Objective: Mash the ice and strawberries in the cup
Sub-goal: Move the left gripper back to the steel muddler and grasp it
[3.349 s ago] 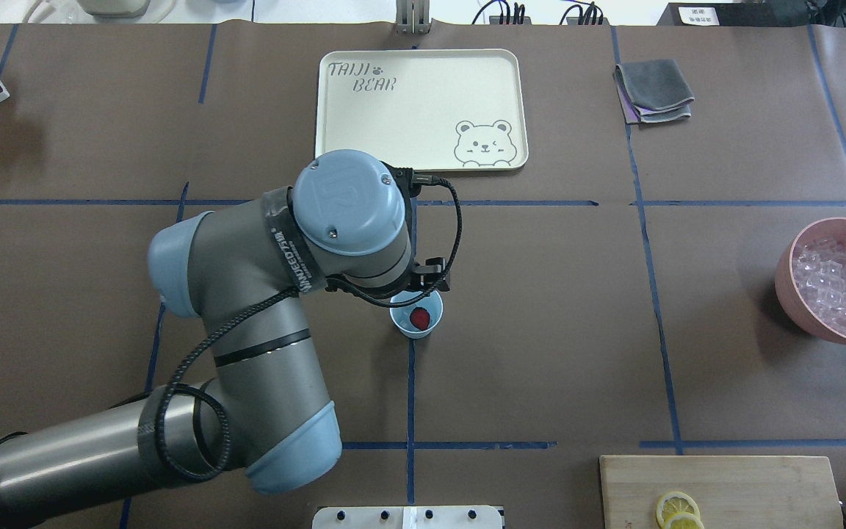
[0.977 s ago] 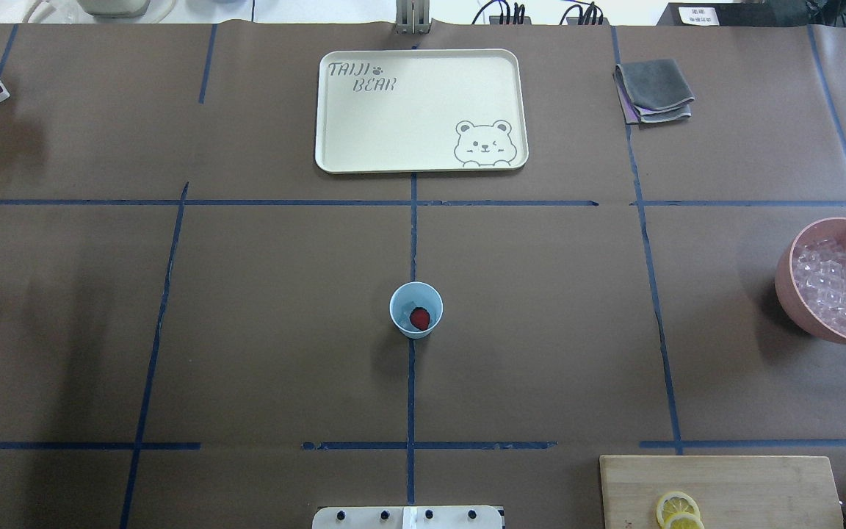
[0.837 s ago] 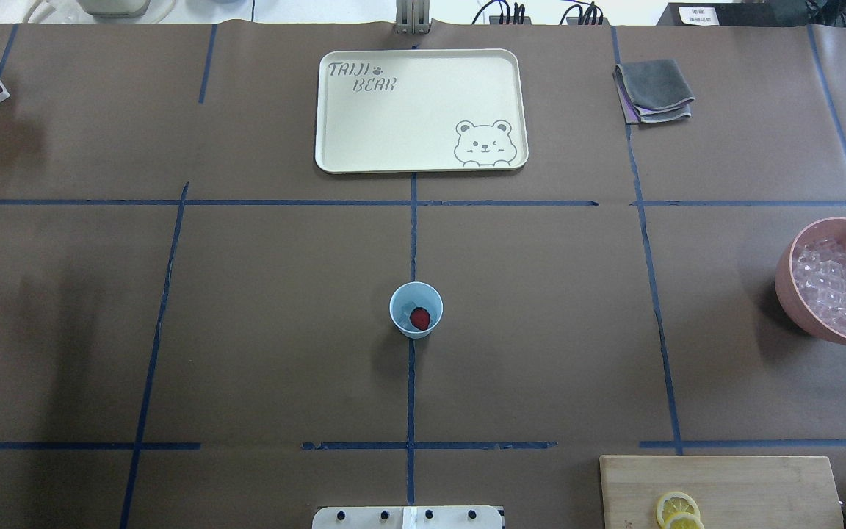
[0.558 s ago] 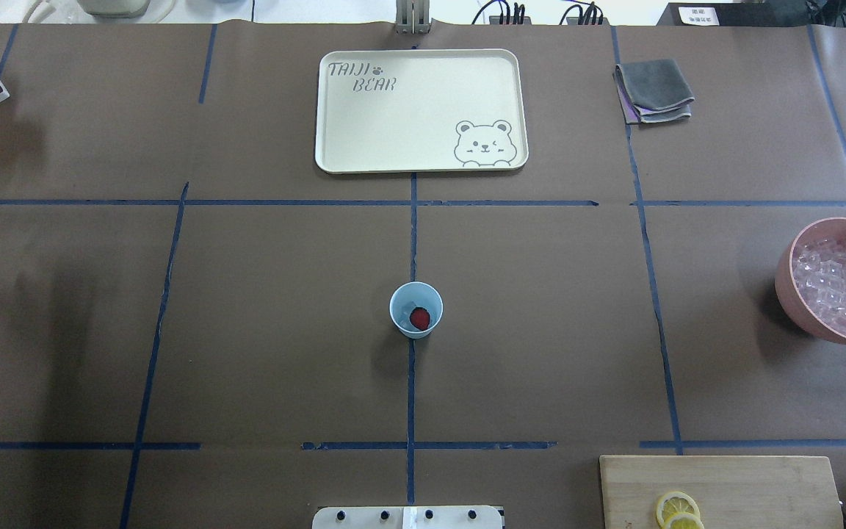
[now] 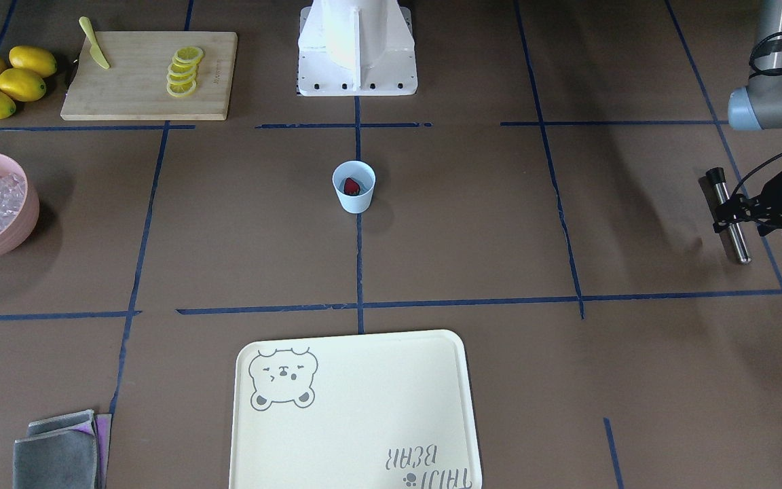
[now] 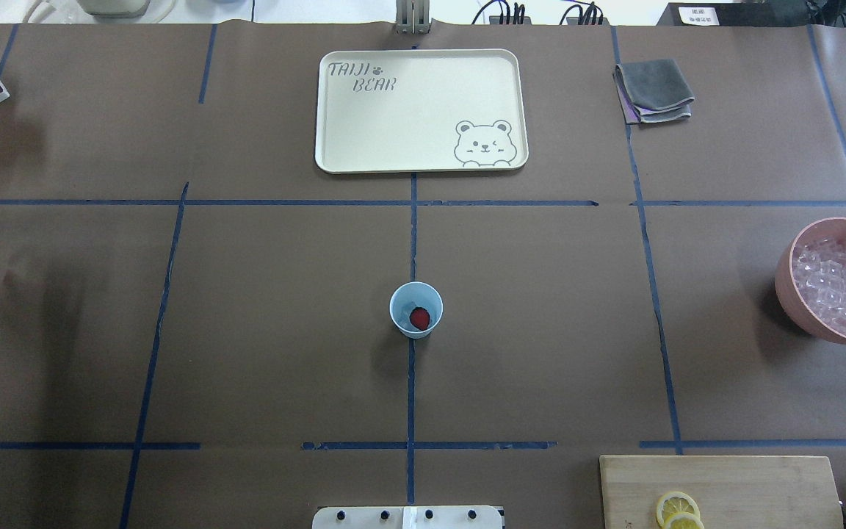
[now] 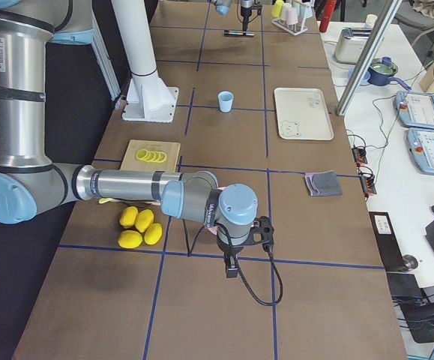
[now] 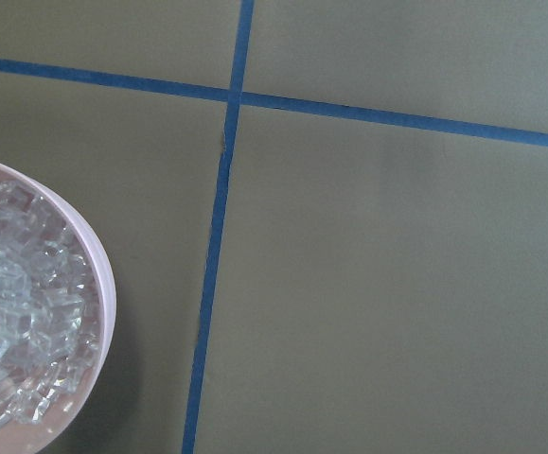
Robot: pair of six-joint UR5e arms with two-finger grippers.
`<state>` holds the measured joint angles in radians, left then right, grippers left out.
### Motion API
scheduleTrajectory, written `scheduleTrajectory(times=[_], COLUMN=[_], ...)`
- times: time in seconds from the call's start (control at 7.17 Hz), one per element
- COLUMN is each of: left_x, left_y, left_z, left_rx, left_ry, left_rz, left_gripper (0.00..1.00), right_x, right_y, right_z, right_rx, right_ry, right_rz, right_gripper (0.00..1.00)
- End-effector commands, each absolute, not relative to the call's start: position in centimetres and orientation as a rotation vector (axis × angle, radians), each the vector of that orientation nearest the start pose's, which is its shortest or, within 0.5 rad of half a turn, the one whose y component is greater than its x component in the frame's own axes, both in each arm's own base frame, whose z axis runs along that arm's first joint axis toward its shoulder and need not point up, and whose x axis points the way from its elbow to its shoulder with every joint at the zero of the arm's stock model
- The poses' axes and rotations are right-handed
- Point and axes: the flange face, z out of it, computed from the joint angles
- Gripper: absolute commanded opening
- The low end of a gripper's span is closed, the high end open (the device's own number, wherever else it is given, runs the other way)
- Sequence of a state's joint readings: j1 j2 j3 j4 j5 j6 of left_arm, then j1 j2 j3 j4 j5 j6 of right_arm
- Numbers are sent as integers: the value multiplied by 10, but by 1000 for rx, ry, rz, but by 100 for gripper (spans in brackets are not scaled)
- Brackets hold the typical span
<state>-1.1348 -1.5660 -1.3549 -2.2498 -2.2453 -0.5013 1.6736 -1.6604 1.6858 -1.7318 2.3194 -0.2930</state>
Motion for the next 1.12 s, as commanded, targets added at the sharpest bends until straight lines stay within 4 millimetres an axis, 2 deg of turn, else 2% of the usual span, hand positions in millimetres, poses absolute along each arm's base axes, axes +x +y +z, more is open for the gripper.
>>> scheduleTrajectory(times=[0.0,0.14,0.28,0.42,0.56,0.84,0.98], left_x=[149,149,149,149,149,149,151], left_y=[-487,-487,-487,-487,-487,-488,-492], left_z=[702,702,703,703,702,700,686], left_rx=[87,87,86,87,89,96,116], left_ry=[786,786,785,784,783,785,800], left_rz=[91,91,90,90,92,99,108], left_gripper=[91,75,41,25,25,3,0], right_x=[111,111,111,110,110,110,110], right_y=[-433,-433,-433,-433,-433,-432,-432], right_z=[662,662,662,662,662,661,660], right_rx=[19,19,19,19,19,20,22], right_ry=[-759,-759,-759,-759,-759,-759,-758], right_rz=[-130,-130,-130,-130,-130,-129,-130], right_gripper=[100,100,100,100,100,100,100])
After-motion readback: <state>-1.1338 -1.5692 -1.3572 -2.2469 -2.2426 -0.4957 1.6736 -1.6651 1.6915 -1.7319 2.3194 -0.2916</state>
